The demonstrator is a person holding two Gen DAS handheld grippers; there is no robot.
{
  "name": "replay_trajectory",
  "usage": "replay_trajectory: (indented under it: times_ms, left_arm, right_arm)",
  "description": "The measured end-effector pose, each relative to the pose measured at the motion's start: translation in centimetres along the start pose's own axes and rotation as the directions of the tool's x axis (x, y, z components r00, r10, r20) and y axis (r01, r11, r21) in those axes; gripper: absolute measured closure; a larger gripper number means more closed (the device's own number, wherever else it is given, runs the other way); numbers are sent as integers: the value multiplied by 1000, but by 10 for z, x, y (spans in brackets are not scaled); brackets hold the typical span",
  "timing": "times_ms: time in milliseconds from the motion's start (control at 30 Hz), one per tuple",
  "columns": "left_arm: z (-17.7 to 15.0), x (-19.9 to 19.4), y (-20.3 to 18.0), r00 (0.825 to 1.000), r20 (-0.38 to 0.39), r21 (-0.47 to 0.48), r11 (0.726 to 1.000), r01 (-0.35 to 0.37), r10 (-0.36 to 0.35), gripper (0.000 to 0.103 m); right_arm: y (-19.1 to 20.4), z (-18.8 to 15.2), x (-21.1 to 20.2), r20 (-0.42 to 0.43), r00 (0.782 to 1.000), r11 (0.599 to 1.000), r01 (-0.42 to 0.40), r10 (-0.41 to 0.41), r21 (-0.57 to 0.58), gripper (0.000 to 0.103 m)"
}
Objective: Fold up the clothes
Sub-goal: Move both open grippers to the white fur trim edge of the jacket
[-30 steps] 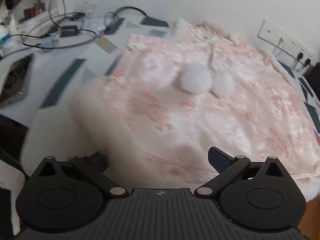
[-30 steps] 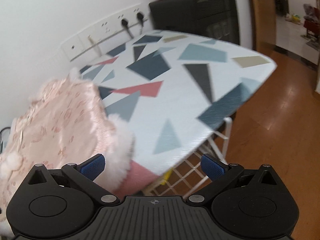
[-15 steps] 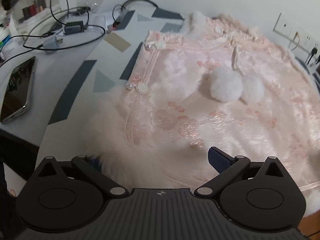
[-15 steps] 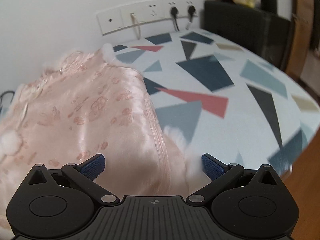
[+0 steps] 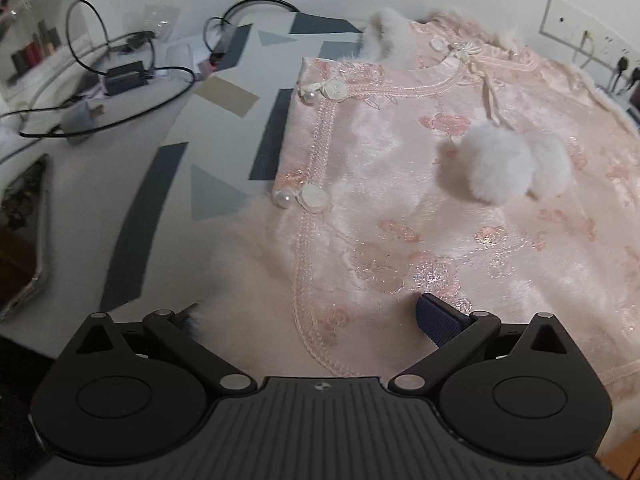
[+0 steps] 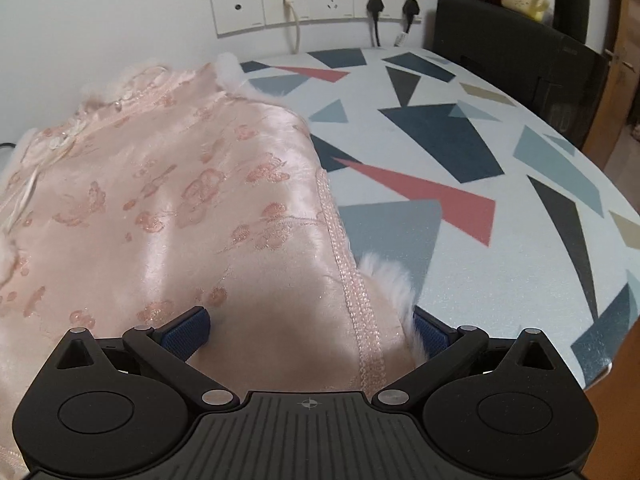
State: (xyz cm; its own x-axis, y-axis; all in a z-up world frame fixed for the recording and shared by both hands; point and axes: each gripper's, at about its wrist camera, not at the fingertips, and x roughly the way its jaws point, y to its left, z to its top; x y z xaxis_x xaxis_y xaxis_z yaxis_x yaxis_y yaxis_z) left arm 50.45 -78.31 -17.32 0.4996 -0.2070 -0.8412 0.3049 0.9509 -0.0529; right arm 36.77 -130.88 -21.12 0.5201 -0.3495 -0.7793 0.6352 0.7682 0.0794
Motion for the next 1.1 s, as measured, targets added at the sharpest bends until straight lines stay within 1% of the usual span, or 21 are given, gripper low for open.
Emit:
replay_trajectory:
  times_ms: [100,167,300,433,567,733,767,800,867,900,933,1000,1033,1100]
  left_arm:
    - [2,7,9,999,-12,-34,998,52,-52,0]
    - [4,10,10,998,-12,-34,997,69,-69,0]
    - [8,16,11,994,-3,6,994,112,-112,0]
    - [10,20,14,987,-6,33,986,161,-161,0]
    - [11,20,11,987,-31,35,987,159,-158,0]
    - [10,17,0,992,-34,21,993,119,-118,0]
    - [11,18,-1,993,-38,13,994,112,-111,0]
    - [13,18,-1,993,-48,0,994,106,-106,0]
    - [20,17,2,991,-93,-32,995,89,-92,1]
    - [23,13,4,990,-105,-48,995,90,-94,1]
    - [26,6,6,990,-100,-60,994,95,-101,1]
    - [34,-16,11,990,-40,-71,989,132,-135,1]
    - [40,-27,14,987,-7,-74,985,158,-159,1]
    - [58,-45,19,975,50,-85,972,221,-217,1]
  right_arm:
    - [2,1,2,-3,1000,1000,18,-18,-9,1]
    - [1,4,4,-3,1000,1000,27,-27,6,1]
    - [2,3,5,9,999,999,43,-43,20,1]
    - [5,-5,0,20,1000,1000,22,-22,-5,1]
    - [6,-8,-2,22,1000,1000,17,-17,-19,1]
    - [5,15,13,-26,999,999,35,-35,-3,1]
    - [5,21,15,-51,998,999,46,-45,16,1]
    - [5,30,13,-82,995,997,55,-50,59,2]
    - [4,46,7,-128,991,988,63,-45,141,2]
    - [5,54,-5,-102,995,985,23,-6,172,2]
    - [5,62,-16,-74,997,979,-17,33,203,1]
    - [6,79,-39,-17,994,963,-97,105,253,1]
    - [9,89,-49,8,992,959,-126,129,253,1]
    - [14,112,-65,52,984,951,-176,169,254,1]
